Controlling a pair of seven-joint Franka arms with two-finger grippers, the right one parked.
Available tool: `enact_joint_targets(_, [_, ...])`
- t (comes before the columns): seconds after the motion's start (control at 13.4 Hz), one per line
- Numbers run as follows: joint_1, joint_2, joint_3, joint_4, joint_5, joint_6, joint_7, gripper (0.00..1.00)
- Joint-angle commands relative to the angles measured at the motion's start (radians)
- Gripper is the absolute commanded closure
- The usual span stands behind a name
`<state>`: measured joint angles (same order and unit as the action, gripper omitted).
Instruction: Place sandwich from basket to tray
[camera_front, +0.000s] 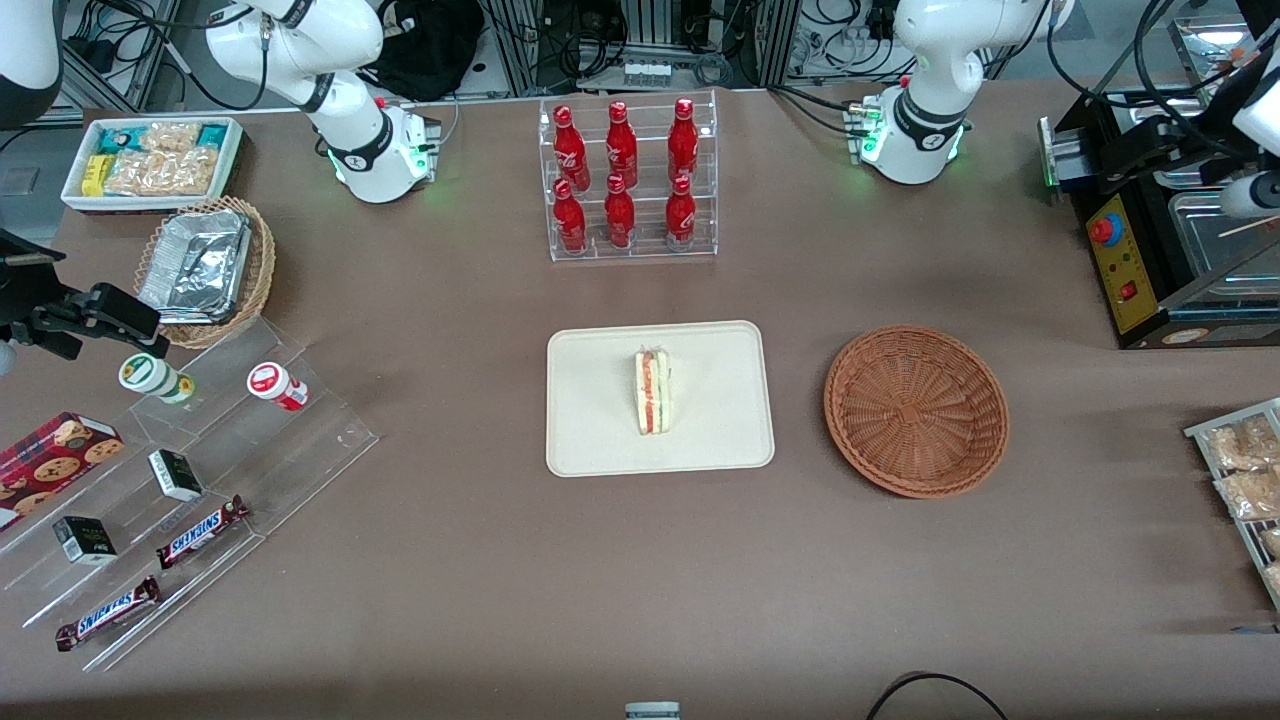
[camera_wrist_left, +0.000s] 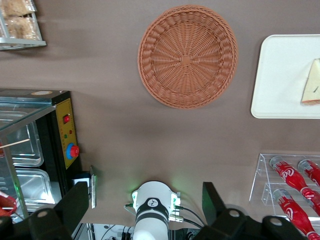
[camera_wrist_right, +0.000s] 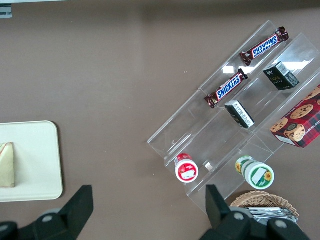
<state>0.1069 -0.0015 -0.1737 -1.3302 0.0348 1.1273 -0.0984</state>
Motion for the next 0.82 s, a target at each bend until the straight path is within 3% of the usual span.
enact_joint_targets(0.0, [-0.016,-0.022,0.011,-0.018,0.011,0.041,-0.014,0.00])
enact_joint_targets(0.22, [-0.015,0.003,0.011,-0.012,0.004,0.164,-0.012,0.00])
enact_joint_targets(0.75, [-0.015,0.009,0.010,-0.012,-0.041,0.195,-0.020,0.00])
